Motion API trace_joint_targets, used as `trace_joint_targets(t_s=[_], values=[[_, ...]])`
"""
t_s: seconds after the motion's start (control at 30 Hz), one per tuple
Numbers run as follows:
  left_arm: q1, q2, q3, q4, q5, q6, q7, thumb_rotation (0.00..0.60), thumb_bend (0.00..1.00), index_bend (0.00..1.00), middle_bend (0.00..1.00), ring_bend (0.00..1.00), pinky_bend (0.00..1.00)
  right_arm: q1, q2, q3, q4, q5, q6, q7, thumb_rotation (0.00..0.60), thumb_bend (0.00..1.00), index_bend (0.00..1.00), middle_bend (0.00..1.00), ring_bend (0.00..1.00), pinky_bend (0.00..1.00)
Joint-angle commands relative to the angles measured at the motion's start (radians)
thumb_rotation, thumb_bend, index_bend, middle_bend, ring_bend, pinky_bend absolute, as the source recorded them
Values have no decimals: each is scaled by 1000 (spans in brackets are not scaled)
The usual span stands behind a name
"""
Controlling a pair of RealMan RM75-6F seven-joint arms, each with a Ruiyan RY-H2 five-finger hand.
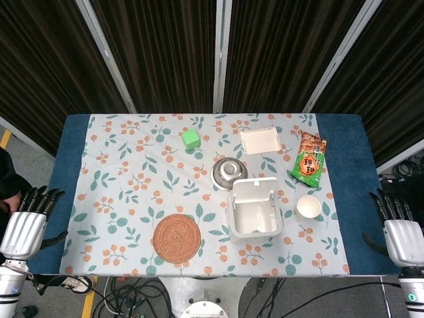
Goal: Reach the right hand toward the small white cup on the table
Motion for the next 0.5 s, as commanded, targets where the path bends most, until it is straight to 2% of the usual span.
trace_joint_targets(t_s=[0.03,0.37,0.5], values=[[2,3,2,1,1,1,-1,600,90,154,154,78,101,3,-3,-1,0,0,-6,-6,600,155,0,0,0,0],[1,-7,4,20,-3,-5,-19,600,90,154,154,78,101,18,-5,-4,-25,4,-35,-50,600,155,0,0,0,0],[3,-13,10,31,5,-4,-23,600,91,154,154,78,101,38,-15,-2,-47,20,-71,-126,600,154,0,0,0,0]])
